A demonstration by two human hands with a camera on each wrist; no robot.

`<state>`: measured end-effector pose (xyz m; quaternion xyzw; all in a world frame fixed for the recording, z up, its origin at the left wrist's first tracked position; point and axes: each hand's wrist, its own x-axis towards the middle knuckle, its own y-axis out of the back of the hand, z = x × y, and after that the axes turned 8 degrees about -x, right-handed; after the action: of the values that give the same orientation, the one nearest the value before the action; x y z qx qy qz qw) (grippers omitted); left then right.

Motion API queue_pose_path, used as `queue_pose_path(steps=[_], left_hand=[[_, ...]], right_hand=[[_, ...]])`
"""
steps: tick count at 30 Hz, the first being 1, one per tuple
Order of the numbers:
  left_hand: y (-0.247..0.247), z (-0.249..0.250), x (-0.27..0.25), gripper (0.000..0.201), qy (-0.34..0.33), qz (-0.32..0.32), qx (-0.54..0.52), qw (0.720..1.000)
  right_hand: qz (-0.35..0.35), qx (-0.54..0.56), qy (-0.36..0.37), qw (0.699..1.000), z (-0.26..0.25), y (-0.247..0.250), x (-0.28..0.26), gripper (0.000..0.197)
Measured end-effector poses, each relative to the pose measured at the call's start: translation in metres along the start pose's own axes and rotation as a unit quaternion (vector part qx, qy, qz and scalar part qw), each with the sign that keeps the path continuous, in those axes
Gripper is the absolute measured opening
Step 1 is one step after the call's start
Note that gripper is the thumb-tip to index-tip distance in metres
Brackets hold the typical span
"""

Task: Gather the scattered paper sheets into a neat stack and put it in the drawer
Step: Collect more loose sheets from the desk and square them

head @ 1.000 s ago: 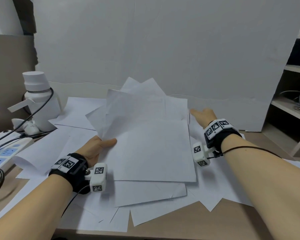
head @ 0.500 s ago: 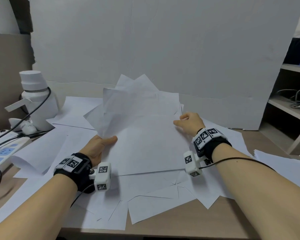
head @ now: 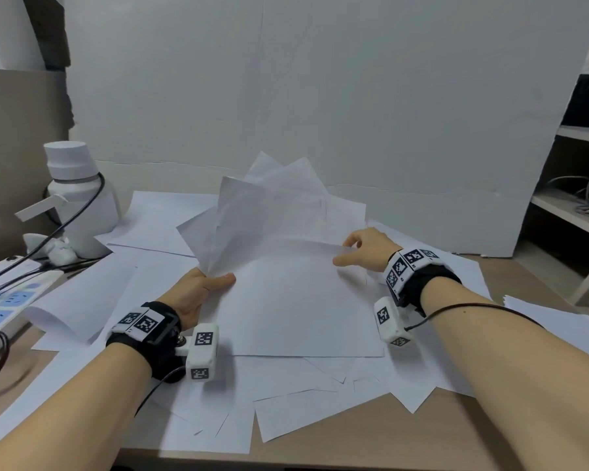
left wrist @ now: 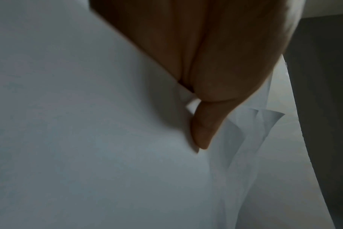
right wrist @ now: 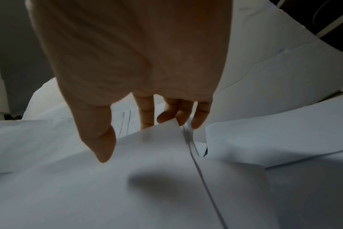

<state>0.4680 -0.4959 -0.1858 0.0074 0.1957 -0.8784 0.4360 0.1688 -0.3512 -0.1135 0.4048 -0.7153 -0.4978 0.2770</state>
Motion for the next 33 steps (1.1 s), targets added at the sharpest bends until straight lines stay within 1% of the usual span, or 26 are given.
queue_pose_path(steps=[2, 4, 7, 9, 11, 12, 13, 15, 17, 19, 20, 21, 22, 23, 24, 25, 26, 27, 28, 29, 30, 31, 32, 33], left_hand=[[0.001, 0.000, -0.001, 0.031, 0.006, 0.002, -0.006, 1.000], [0.002, 0.000, -0.001, 0.033, 0.018, 0.000, -0.019, 1.000], [-0.001, 0.002, -0.004, 0.030, 0.049, 0.003, -0.033, 0.998], [-0.003, 0.003, -0.005, 0.026, 0.083, 0.013, -0.047, 0.995], [-0.005, 0.003, -0.006, 0.020, 0.119, 0.040, -0.044, 0.991], [-0.006, 0.004, -0.007, 0.020, 0.141, 0.050, -0.046, 0.988], [-0.005, 0.003, -0.006, 0.023, 0.160, 0.060, -0.033, 0.985], [-0.009, 0.002, -0.003, 0.031, 0.179, 0.069, -0.014, 0.981], [-0.016, 0.002, 0.001, 0.036, 0.187, 0.082, 0.015, 0.979], [-0.025, -0.002, 0.006, 0.050, 0.195, 0.099, 0.034, 0.975], [-0.029, -0.004, 0.009, 0.058, 0.201, 0.096, 0.043, 0.974], [-0.034, -0.006, 0.012, 0.064, 0.203, 0.105, 0.048, 0.972], [-0.039, -0.009, 0.014, 0.069, 0.209, 0.108, 0.046, 0.971], [-0.045, -0.010, 0.013, 0.072, 0.211, 0.117, 0.048, 0.969], [-0.049, -0.013, 0.017, 0.071, 0.210, 0.121, 0.052, 0.969], [-0.054, -0.015, 0.015, 0.066, 0.206, 0.121, 0.069, 0.969], [-0.055, -0.019, 0.019, 0.060, 0.202, 0.116, 0.086, 0.969], [-0.055, -0.023, 0.021, 0.060, 0.190, 0.119, 0.106, 0.969], [-0.054, -0.027, 0.025, 0.061, 0.172, 0.130, 0.125, 0.968], [-0.052, -0.030, 0.026, 0.056, 0.147, 0.142, 0.131, 0.970], [-0.048, -0.034, 0.028, 0.049, 0.126, 0.146, 0.128, 0.973], [-0.045, -0.038, 0.030, 0.044, 0.105, 0.151, 0.122, 0.975], [-0.046, -0.038, 0.024, 0.041, 0.091, 0.149, 0.120, 0.977], [-0.047, -0.037, 0.019, 0.037, 0.072, 0.148, 0.112, 0.980]], right_hand=[[0.000, 0.007, 0.021, 1.000, 0.002, 0.000, 0.000, 0.024], [-0.006, 0.013, 0.034, 0.999, 0.002, 0.001, -0.002, 0.018], [0.019, 0.044, 0.021, 0.999, 0.000, 0.004, -0.005, 0.013], [0.043, 0.076, -0.015, 0.996, 0.003, 0.005, -0.006, 0.015], [0.058, 0.128, -0.075, 0.987, 0.013, 0.004, -0.004, 0.013], [0.060, 0.159, -0.111, 0.979, 0.019, 0.004, -0.004, 0.016], [0.059, 0.191, -0.140, 0.970, 0.024, 0.002, -0.003, 0.022], [0.025, 0.250, -0.176, 0.952, 0.023, -0.002, -0.011, 0.030], [-0.012, 0.324, -0.194, 0.926, 0.016, -0.008, -0.019, 0.027], [-0.054, 0.361, -0.214, 0.906, 0.003, -0.016, -0.030, 0.023], [-0.080, 0.347, -0.220, 0.908, -0.001, -0.020, -0.033, 0.027], [-0.101, 0.318, -0.210, 0.919, -0.003, -0.025, -0.035, 0.034], [-0.122, 0.286, -0.197, 0.930, -0.004, -0.030, -0.035, 0.038], [-0.133, 0.267, -0.184, 0.937, -0.006, -0.037, -0.036, 0.034], [-0.146, 0.273, -0.175, 0.935, -0.010, -0.039, -0.041, 0.027], [-0.157, 0.286, -0.171, 0.930, -0.012, -0.042, -0.045, 0.023], [-0.164, 0.306, -0.173, 0.922, -0.014, -0.043, -0.049, 0.022], [-0.172, 0.318, -0.178, 0.915, -0.015, -0.045, -0.054, 0.020], [-0.166, 0.317, -0.177, 0.917, -0.014, -0.046, -0.056, 0.018], [-0.150, 0.291, -0.169, 0.930, -0.009, -0.047, -0.055, 0.016], [-0.119, 0.259, -0.165, 0.944, -0.005, -0.046, -0.054, 0.012], [-0.077, 0.232, -0.175, 0.954, 0.002, -0.044, -0.052, 0.008], [-0.031, 0.233, -0.189, 0.953, 0.011, -0.042, -0.048, 0.004], [0.007, 0.246, -0.212, 0.946, 0.019, -0.038, -0.047, 0.004]])
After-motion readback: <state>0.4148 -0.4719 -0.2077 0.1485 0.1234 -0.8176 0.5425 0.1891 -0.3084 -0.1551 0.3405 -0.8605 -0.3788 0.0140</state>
